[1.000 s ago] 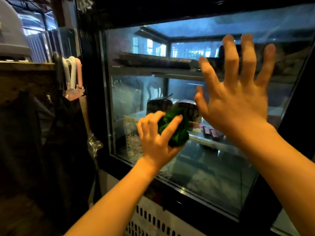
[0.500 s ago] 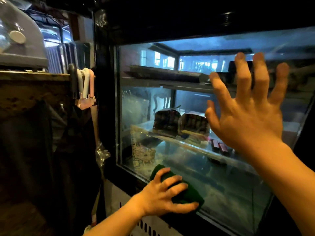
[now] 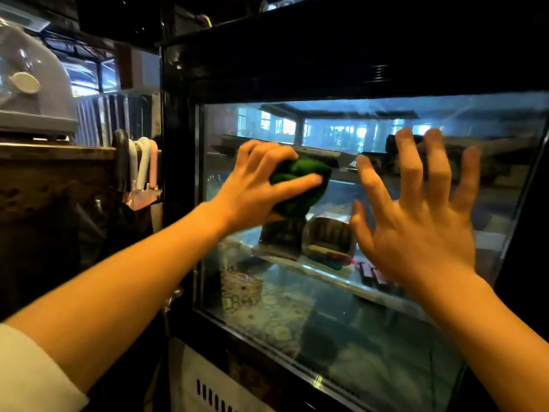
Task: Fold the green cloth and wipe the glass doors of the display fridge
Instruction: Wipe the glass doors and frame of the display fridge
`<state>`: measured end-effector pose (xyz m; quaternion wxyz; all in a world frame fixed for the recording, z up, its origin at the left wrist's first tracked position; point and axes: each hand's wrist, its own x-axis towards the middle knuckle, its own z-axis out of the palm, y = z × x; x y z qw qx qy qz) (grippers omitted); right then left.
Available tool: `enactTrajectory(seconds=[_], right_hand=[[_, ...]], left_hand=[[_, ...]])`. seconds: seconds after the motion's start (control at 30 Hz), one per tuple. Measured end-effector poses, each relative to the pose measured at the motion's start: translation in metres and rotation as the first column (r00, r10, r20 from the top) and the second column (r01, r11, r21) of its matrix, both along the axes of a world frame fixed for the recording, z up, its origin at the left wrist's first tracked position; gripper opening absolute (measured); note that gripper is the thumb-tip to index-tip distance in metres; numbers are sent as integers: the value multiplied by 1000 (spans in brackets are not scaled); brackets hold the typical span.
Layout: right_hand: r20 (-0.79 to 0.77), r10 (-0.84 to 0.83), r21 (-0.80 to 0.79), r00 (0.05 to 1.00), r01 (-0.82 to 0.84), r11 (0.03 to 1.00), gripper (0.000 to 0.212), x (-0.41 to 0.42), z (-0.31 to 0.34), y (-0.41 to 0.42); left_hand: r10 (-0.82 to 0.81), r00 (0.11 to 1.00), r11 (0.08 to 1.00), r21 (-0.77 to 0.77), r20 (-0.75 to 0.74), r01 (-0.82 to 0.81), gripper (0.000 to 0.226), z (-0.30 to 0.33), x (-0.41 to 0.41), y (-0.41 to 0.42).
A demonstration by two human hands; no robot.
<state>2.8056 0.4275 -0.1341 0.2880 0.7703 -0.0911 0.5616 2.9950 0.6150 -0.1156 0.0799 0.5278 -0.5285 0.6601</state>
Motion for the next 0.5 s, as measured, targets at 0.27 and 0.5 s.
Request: enactTrajectory(seconds=[0.27, 0.5], right_hand=[[-18, 0, 2, 1000, 0, 1000, 62, 0, 1, -1], [-12, 22, 20, 1000, -22, 1000, 60, 2, 0, -2]], left_hand=[[55, 990, 991, -113, -133, -70, 47, 68, 21, 19], [67, 976, 976, -188, -206, -106, 47, 54, 15, 7]])
